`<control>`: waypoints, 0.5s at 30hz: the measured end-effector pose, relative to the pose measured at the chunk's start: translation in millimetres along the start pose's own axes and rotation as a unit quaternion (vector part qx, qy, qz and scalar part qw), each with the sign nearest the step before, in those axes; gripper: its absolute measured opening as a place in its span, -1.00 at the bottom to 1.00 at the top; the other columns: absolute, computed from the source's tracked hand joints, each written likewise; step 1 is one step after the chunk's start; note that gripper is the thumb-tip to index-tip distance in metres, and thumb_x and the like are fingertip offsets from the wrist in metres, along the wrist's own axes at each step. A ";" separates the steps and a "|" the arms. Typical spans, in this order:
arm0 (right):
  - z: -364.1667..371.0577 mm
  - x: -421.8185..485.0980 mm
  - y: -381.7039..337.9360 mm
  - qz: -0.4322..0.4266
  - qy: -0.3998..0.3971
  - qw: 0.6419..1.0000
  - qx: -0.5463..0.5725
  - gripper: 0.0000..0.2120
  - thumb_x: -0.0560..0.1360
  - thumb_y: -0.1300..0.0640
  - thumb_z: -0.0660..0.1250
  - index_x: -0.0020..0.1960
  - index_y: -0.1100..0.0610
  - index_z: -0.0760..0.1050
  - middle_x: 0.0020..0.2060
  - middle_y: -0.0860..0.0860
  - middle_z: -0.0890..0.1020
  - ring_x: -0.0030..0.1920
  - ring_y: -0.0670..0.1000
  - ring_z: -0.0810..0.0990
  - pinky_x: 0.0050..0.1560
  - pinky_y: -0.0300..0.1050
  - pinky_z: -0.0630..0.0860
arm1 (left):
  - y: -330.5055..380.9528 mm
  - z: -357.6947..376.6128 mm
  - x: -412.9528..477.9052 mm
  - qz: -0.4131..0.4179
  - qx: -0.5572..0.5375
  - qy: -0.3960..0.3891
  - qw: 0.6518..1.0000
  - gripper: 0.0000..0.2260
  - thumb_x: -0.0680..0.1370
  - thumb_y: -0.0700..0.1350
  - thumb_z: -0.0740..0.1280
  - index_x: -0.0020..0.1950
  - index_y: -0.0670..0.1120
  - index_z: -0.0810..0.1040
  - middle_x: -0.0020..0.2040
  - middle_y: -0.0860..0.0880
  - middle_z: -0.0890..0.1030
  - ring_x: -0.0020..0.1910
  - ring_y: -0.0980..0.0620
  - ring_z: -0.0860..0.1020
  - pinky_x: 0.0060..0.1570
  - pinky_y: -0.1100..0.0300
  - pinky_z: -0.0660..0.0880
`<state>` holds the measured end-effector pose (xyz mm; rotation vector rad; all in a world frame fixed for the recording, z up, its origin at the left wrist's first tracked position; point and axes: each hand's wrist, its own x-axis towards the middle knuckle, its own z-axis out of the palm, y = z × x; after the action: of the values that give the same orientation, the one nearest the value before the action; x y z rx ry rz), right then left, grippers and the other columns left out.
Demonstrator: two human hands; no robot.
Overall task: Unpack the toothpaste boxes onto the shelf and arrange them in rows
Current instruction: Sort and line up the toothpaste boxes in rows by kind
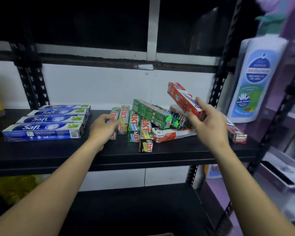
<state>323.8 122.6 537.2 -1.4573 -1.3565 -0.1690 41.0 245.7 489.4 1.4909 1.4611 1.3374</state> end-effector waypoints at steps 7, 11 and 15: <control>-12.3 11.8 74.2 0.055 0.025 0.994 -0.087 -0.52 0.50 0.13 0.40 0.41 0.14 0.46 0.16 0.13 0.63 0.16 0.15 0.57 0.21 -0.08 0.42 | -7.5 7.1 1.4 0.027 0.027 0.012 0.999 -0.75 0.50 -0.02 0.35 0.18 0.07 0.59 0.35 0.07 0.54 0.27 0.03 0.50 0.13 0.18 0.35; -1.4 13.2 96.6 0.129 0.014 0.990 -0.055 -0.56 0.52 0.04 0.39 0.38 0.10 0.49 0.06 0.07 0.65 0.12 0.09 0.58 0.18 -0.11 0.42 | -8.0 6.9 0.8 0.032 0.032 0.018 0.999 -0.70 0.50 -0.07 0.37 0.24 0.05 0.57 0.42 0.08 0.47 0.20 0.11 0.45 0.13 0.21 0.32; 0.3 13.0 112.6 0.184 -0.068 0.980 -0.024 -0.62 0.57 -0.14 0.28 0.25 0.08 0.58 0.01 0.05 0.66 0.08 0.07 0.59 0.08 -0.09 0.44 | -6.9 7.9 -2.3 0.030 0.049 0.017 0.998 -0.65 0.52 -0.07 0.37 0.30 0.06 0.53 0.42 0.09 0.46 0.06 0.14 0.45 0.04 0.23 0.31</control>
<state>415.5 157.7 480.7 -1.7579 -1.1709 0.1398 46.7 246.3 480.3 1.5915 1.5335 1.3495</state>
